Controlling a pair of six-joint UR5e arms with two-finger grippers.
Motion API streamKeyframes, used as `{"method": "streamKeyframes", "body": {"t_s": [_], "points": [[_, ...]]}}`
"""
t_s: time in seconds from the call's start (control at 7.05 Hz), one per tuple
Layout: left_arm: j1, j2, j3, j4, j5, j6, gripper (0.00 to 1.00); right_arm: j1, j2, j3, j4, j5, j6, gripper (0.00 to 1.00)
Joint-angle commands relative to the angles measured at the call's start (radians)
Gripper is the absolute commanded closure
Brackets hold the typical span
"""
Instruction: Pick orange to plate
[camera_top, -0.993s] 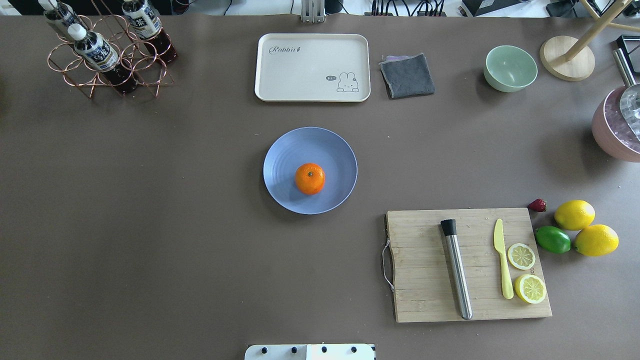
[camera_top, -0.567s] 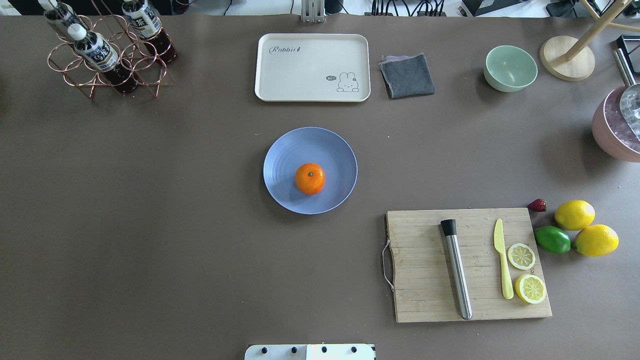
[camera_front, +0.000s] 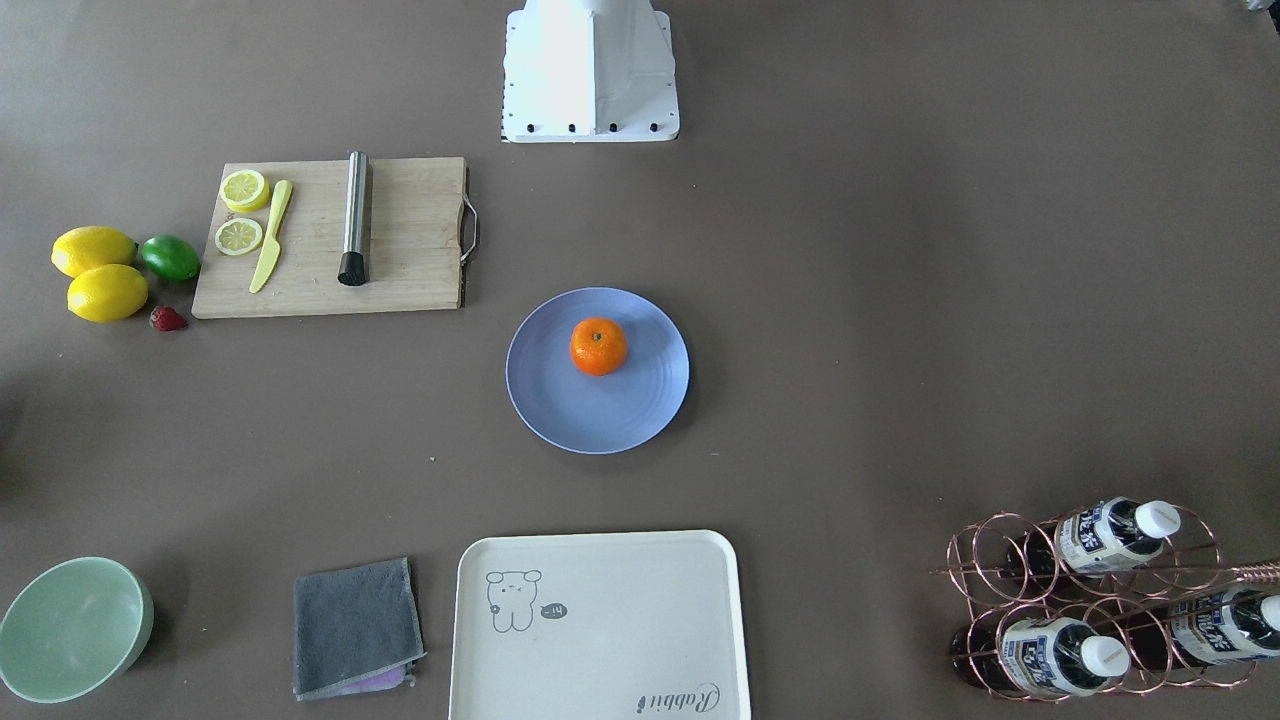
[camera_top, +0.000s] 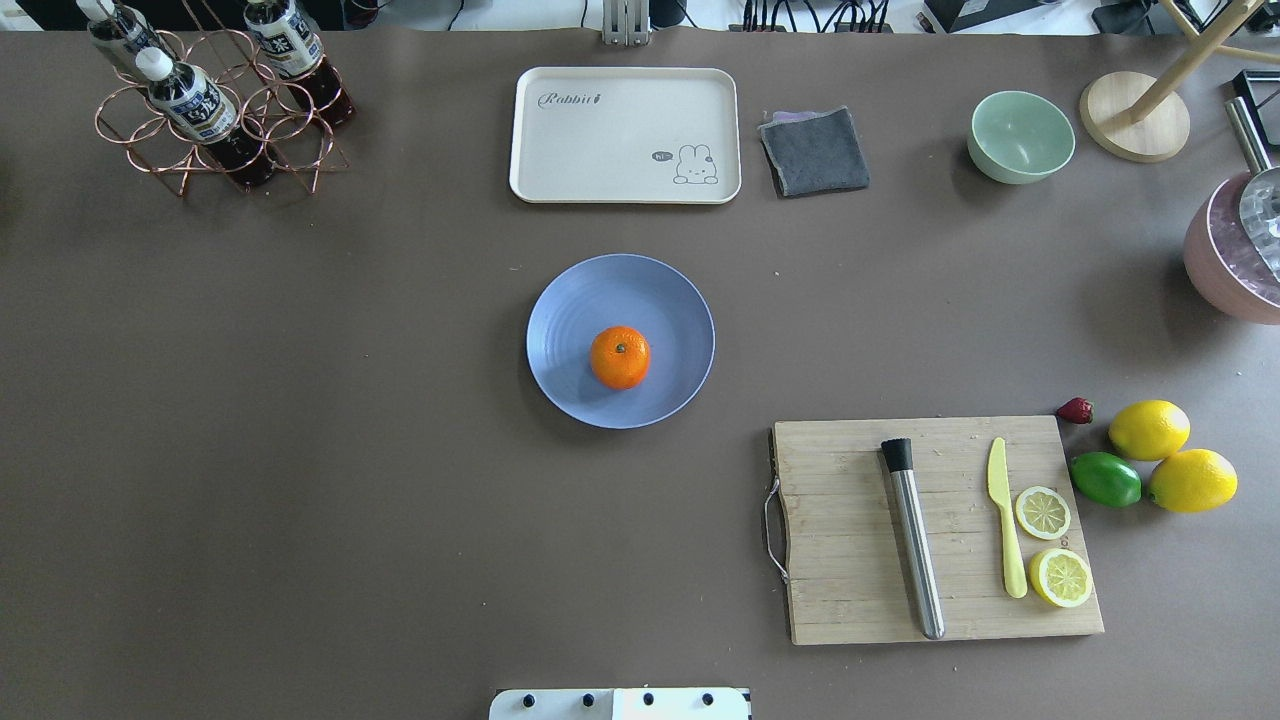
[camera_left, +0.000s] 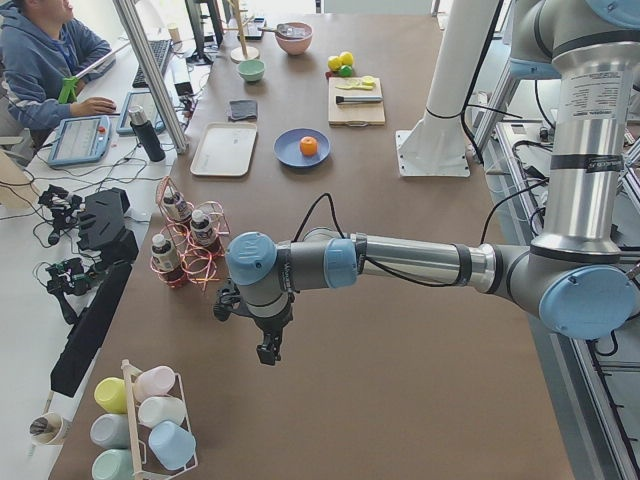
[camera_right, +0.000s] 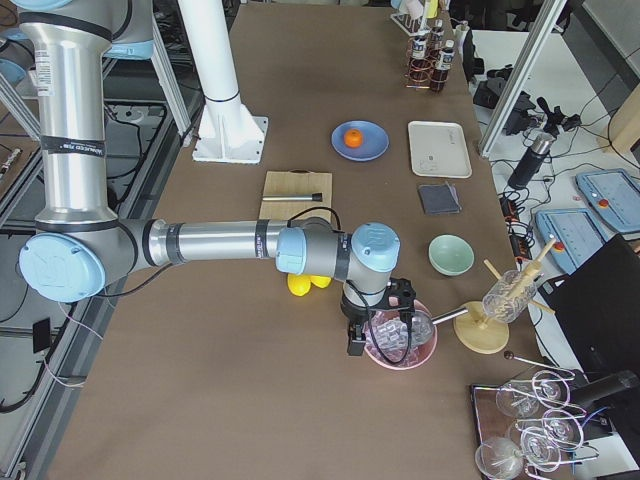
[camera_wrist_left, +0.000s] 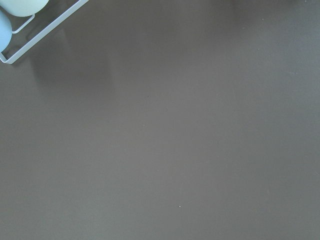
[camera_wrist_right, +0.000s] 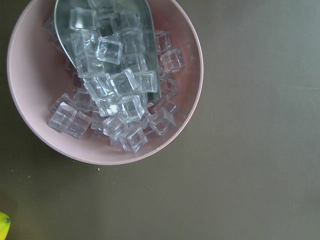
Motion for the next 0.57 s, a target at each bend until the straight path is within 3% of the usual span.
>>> {"method": "streamKeyframes", "body": {"t_s": [0.0,0.43], "points": [[0.0,0.003,0.0,-0.002,0.0,0.002,0.02,-0.001,-0.001,0.002,0.0,0.003,0.001,0.0],[0.0,0.019,-0.004,-0.003,0.0,0.002,0.02,-0.004,0.002,0.002,0.001,0.004,0.001,0.0]]}}
